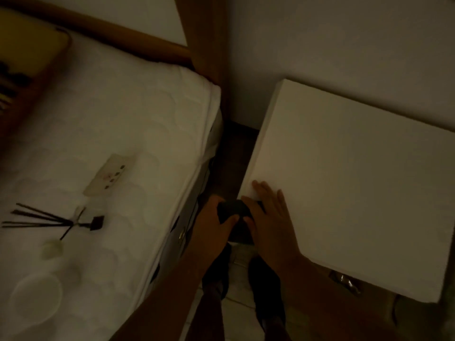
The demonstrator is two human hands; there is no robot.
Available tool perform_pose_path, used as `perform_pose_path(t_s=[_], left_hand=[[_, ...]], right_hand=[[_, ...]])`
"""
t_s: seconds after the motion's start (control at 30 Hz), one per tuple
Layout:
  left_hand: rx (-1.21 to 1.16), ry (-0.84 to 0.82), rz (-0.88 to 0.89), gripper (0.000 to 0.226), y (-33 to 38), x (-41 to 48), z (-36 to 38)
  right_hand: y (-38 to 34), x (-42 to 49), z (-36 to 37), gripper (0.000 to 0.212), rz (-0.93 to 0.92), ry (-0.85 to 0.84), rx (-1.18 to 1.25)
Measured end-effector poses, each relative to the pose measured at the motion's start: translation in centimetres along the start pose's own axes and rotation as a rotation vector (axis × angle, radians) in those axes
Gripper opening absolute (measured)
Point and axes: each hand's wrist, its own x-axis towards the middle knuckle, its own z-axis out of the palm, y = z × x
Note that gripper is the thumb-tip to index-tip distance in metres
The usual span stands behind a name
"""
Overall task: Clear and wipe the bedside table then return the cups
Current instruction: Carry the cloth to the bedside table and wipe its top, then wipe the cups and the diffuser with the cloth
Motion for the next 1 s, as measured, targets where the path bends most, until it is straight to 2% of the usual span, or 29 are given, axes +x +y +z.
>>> perform_pose_path(t_s=[0.07,0.17,0.3,0.43,0.5,0.57,0.63,0.7,0.8,0.9,0.93,1.0], left_hand=[[0.052,0.109,0.033,0.03,-0.3,-1.0,-0.5],[-0.015,0.152,-0.018,0.032,-1.7,-3.4,-1.5],[-0.136,0.229,-0.057,0.034,-4.2,-7.6,-3.9],[-0.139,0.291,-0.031,0.027,-6.5,-13.3,-8.3],[-0.237,0.291,-0.071,0.022,-7.4,-16.1,-10.2],[-0.391,0.35,-0.117,0.029,-8.7,-19.2,-12.4],[-0.492,0.424,-0.177,0.033,-10.2,-21.8,-14.0],[-0.685,0.474,-0.295,0.03,-12.3,-24.1,-14.9],[-0.934,0.434,-0.456,0.014,-15.5,-26.5,-14.9],[-0.875,0.31,-0.545,0.018,-17.5,-28.4,-13.8],[-0.892,0.265,-0.549,0.019,-17.8,-29.1,-13.6],[-0.76,0.205,-0.547,0.03,-19.3,-30.6,-13.3]], right_hand=[[-0.5,0.4,0.0,0.036,-0.061,-0.037,-0.035],[-2.2,0.8,0.1,0.025,-0.167,-0.13,-0.053],[-6.0,0.0,-0.2,0.011,-0.24,-0.276,0.189],[-10.7,-1.1,-0.8,0.029,-0.159,-0.776,0.47],[-13.1,-2.5,-0.4,0.035,-0.13,-0.913,0.497],[-16.2,-4.7,0.4,0.033,-0.104,-1.0,0.546],[-18.9,-6.6,1.0,0.028,-0.076,-1.054,0.67],[-21.4,-8.0,1.4,0.031,-0.126,-1.044,0.738],[-25.0,-9.2,1.9,0.033,-0.195,-1.014,0.873],[-27.8,-10.0,3.1,0.049,-0.13,-1.073,1.019],[-28.7,-10.2,3.6,0.049,-0.081,-1.092,1.055],[-30.4,-10.7,5.1,0.043,0.096,-1.097,1.134]])
